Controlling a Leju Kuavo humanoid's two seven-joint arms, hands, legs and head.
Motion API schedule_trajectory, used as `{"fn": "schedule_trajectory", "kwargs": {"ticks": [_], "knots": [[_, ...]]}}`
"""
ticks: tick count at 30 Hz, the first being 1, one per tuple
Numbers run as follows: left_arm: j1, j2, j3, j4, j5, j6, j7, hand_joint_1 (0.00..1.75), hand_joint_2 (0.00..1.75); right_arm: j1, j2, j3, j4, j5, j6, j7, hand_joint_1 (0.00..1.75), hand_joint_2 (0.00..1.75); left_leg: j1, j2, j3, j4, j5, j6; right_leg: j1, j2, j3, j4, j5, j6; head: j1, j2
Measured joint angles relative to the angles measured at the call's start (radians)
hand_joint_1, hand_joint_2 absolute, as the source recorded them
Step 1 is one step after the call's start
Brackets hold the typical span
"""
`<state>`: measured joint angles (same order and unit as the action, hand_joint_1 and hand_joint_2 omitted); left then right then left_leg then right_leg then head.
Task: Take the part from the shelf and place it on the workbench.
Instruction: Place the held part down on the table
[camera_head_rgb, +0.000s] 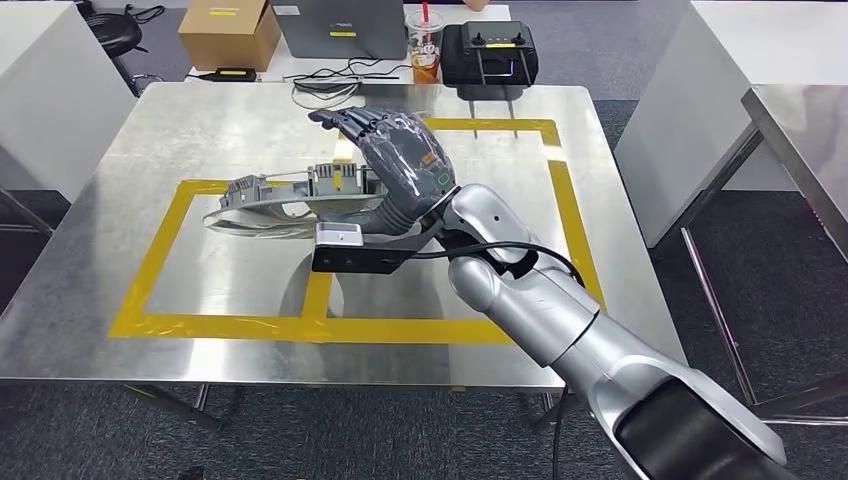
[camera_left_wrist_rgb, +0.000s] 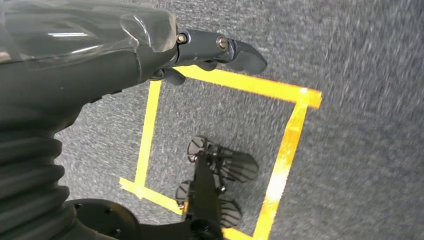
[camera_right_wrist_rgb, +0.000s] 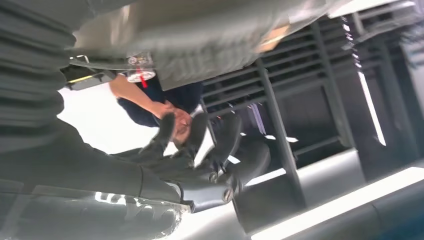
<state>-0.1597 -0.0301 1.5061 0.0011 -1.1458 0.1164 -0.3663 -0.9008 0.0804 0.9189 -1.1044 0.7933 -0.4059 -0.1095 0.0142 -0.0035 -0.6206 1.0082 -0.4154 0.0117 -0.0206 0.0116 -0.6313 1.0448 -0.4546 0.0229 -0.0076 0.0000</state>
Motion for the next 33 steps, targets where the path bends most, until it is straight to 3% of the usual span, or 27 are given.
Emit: {"fn": "schedule_trajectory", "kwargs": {"ticks": [1,3,5,6,8,10,11,13,15,16,18,20,21,22,24,26,30,31,33], "knots": [[0.000,0.000,0.000,0.000,0.005,0.004,0.000,0.00,0.00,-0.006,0.001,-0.001,0.003,0.005,0.019,0.012,0.00,0.00,0.001,0.000,0.001,-0.005,0.004,0.008,0.000,-0.001,-0.022,0.045,-0.023,-0.002,0.001,0.000],[0.003,0.001,0.000,0.000,0.011,0.009,0.000,0.00,0.00,-0.013,0.000,-0.002,0.013,0.012,0.045,0.023,0.00,0.00,-0.003,0.000,0.000,-0.005,0.006,0.016,0.000,-0.002,-0.086,0.185,-0.081,-0.011,0.003,0.000],[0.007,0.002,0.000,0.000,0.014,0.012,0.000,0.00,0.00,-0.012,-0.001,-0.002,0.025,0.015,0.054,0.027,0.00,0.00,-0.008,0.000,-0.002,-0.005,0.008,0.019,0.002,-0.002,-0.124,0.271,-0.107,-0.009,0.003,0.000],[0.008,0.002,0.000,0.000,0.015,0.012,0.000,0.00,0.00,-0.012,-0.002,-0.002,0.030,0.015,0.055,0.028,0.00,0.00,-0.009,-0.001,-0.002,-0.005,0.008,0.019,0.002,-0.002,-0.113,0.254,-0.096,-0.005,0.003,0.000],[0.009,0.001,0.000,0.000,0.016,0.012,0.000,0.00,0.00,-0.015,-0.001,-0.002,0.035,0.015,0.055,0.029,0.00,0.00,-0.012,-0.002,-0.002,-0.002,0.009,0.019,0.005,-0.003,-0.040,0.119,-0.050,0.000,0.003,0.000],[0.009,0.000,0.000,0.000,0.016,0.012,0.000,0.00,0.00,-0.021,0.001,-0.002,0.037,0.015,0.055,0.029,0.00,0.00,-0.018,-0.002,-0.005,0.003,0.008,0.013,0.010,-0.004,0.026,0.000,-0.013,-0.008,0.002,0.000],[0.009,0.000,0.000,0.000,0.016,0.012,0.000,0.00,0.00,-0.023,0.003,-0.002,0.038,0.015,0.055,0.029,0.00,0.00,-0.019,-0.002,-0.006,0.005,0.008,0.009,0.013,-0.005,0.040,-0.025,-0.006,-0.015,0.001,0.000],[0.010,0.001,0.000,0.000,0.016,0.013,0.000,0.00,0.00,-0.025,0.004,-0.003,0.041,0.015,0.057,0.029,0.00,0.00,-0.018,-0.002,-0.008,0.006,0.009,-0.001,0.014,-0.004,0.041,-0.030,0.000,-0.025,0.002,0.000],[0.010,0.002,0.000,0.000,0.016,0.016,-0.001,0.00,0.00,-0.026,0.006,-0.003,0.042,0.016,0.064,0.029,0.00,0.00,-0.014,-0.001,-0.019,0.028,-0.008,-0.012,0.007,-0.004,0.044,-0.035,0.005,-0.032,-0.001,0.000],[0.011,0.002,0.000,0.000,0.017,0.019,-0.003,0.00,0.00,-0.027,0.008,-0.004,0.042,0.018,0.070,0.029,0.00,0.00,-0.011,-0.001,-0.036,0.065,-0.031,-0.019,0.003,-0.005,0.046,-0.037,0.008,-0.036,-0.003,0.000],[0.012,0.004,0.000,0.001,0.021,0.028,-0.009,0.00,0.00,-0.026,0.010,-0.006,0.043,0.023,0.083,0.029,0.00,0.00,-0.003,0.000,-0.091,0.192,-0.094,-0.032,0.002,-0.005,0.045,-0.037,0.008,-0.038,-0.007,0.000],[0.014,0.006,0.000,0.001,0.024,0.037,-0.016,0.00,0.00,-0.022,0.009,-0.010,0.045,0.029,0.097,0.029,0.00,0.00,0.004,0.001,-0.135,0.287,-0.123,-0.041,0.002,-0.005,0.045,-0.037,0.008,-0.038,-0.007,0.000],[0.014,0.007,0.000,0.001,0.025,0.041,-0.019,0.00,0.00,-0.020,0.009,-0.014,0.047,0.031,0.102,0.029,0.00,0.00,0.008,0.001,-0.133,0.282,-0.111,-0.044,0.001,-0.005,0.045,-0.037,0.008,-0.038,-0.007,0.000],[0.015,0.008,0.000,0.001,0.026,0.044,-0.022,0.00,0.00,-0.019,0.008,-0.019,0.047,0.033,0.108,0.030,0.00,0.00,0.011,0.002,-0.109,0.234,-0.082,-0.045,-0.001,-0.004,0.046,-0.036,0.008,-0.037,-0.007,0.000],[0.015,0.010,0.000,0.001,0.030,0.046,-0.028,0.00,0.00,-0.020,0.008,-0.029,0.048,0.036,0.119,0.031,0.00,0.00,0.013,0.002,-0.034,0.091,-0.023,-0.046,-0.001,-0.003,0.047,-0.036,0.006,-0.032,-0.007,0.000],[0.014,0.012,0.000,0.001,0.034,0.047,-0.036,0.00,0.00,-0.021,0.007,-0.039,0.048,0.038,0.130,0.034,0.00,0.00,0.009,0.001,0.007,0.013,-0.006,-0.038,0.002,-0.002,0.044,-0.036,0.007,-0.021,-0.008,0.000],[0.014,0.014,0.000,0.001,0.040,0.058,-0.054,0.00,0.00,-0.023,0.000,-0.059,0.048,0.046,0.169,0.050,0.00,0.00,0.005,-0.001,0.010,-0.001,-0.005,-0.008,0.001,-0.003,0.032,-0.026,-0.002,-0.001,-0.008,0.000],[0.013,0.015,0.000,0.001,0.044,0.061,-0.057,0.00,0.00,-0.026,-0.002,-0.063,0.048,0.051,0.194,0.063,0.00,0.00,0.006,0.000,0.011,-0.005,-0.002,0.000,0.001,-0.003,0.016,0.007,-0.019,-0.003,-0.007,0.000],[0.012,0.016,0.000,0.001,0.060,0.064,-0.061,0.00,0.00,-0.034,-0.007,-0.067,0.055,0.070,0.255,0.109,0.00,0.00,0.004,0.000,0.010,-0.008,0.000,0.011,0.000,-0.004,-0.048,0.136,-0.072,-0.012,-0.007,0.000]]}}
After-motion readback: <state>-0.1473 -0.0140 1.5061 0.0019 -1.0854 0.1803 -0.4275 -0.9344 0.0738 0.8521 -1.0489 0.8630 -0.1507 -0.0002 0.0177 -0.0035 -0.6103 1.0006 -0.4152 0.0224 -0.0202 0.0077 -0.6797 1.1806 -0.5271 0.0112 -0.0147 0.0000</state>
